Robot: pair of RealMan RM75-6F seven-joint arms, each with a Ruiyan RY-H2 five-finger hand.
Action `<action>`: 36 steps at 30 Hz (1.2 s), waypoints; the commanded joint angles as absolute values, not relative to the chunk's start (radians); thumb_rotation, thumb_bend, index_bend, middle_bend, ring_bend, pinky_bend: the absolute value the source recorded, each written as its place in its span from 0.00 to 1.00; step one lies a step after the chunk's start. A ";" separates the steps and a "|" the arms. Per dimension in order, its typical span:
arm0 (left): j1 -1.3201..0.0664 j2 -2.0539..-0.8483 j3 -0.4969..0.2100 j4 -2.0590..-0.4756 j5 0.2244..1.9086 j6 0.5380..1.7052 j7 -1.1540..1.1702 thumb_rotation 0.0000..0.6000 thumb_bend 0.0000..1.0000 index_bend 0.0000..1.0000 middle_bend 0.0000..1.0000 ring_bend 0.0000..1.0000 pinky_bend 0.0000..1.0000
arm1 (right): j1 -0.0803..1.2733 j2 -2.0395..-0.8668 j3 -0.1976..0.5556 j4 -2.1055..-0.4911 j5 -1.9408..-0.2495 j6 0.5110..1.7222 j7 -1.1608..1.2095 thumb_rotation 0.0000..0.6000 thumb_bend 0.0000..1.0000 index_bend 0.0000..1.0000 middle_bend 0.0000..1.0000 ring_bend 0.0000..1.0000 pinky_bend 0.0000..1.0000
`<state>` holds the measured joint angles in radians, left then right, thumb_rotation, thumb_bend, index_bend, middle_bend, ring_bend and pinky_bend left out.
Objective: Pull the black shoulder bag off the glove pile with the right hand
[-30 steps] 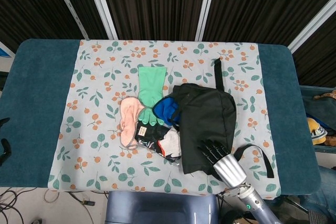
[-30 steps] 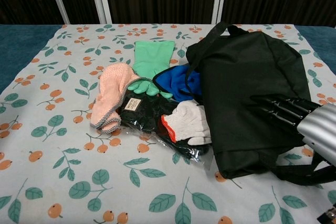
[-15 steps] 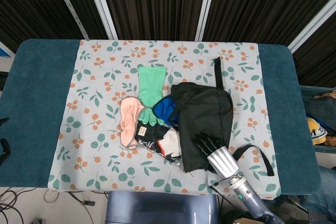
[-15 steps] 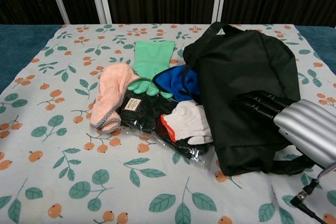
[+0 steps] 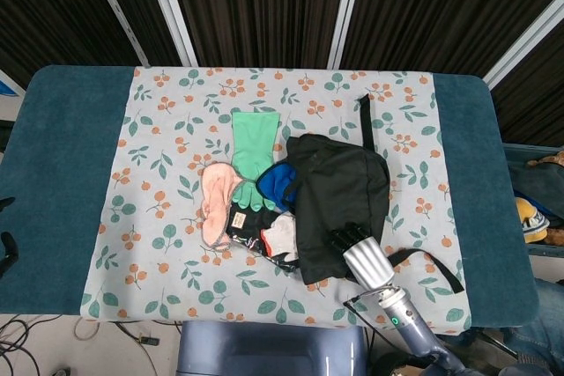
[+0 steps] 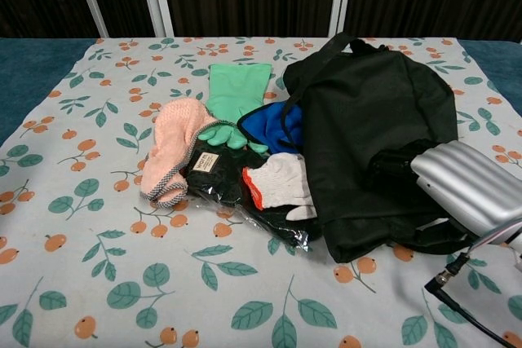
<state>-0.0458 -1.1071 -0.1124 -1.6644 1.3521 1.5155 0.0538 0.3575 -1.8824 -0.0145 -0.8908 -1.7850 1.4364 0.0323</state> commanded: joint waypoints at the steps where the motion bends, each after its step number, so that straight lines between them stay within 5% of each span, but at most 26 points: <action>1: -0.046 -1.106 -0.113 -1.667 1.350 1.515 0.054 1.00 0.69 0.18 0.06 0.08 0.03 | 0.364 -1.879 -0.007 -0.892 -1.768 1.429 0.050 1.00 0.72 0.57 0.53 0.51 0.37; 11: -0.047 -1.102 -0.114 -1.677 1.345 1.510 0.057 1.00 0.70 0.18 0.06 0.08 0.03 | 0.393 -1.781 0.012 -1.024 -1.737 1.423 0.182 1.00 0.75 0.79 0.64 0.62 0.46; 26: -0.044 -1.100 -0.114 -1.684 1.341 1.512 0.054 1.00 0.70 0.18 0.06 0.08 0.03 | 0.414 -1.588 0.176 -1.200 -1.673 1.590 0.361 1.00 0.76 0.80 0.65 0.62 0.47; 36: -0.044 -1.100 -0.112 -1.685 1.345 1.513 0.054 1.00 0.70 0.18 0.06 0.08 0.03 | 0.442 -1.436 0.231 -1.329 -1.661 1.578 0.315 1.00 0.76 0.80 0.65 0.62 0.47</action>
<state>-0.0439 -1.1000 -0.1124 -1.6852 1.3450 1.5128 0.0542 0.4312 -1.4589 0.2188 -1.3049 -1.6678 1.5940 0.3321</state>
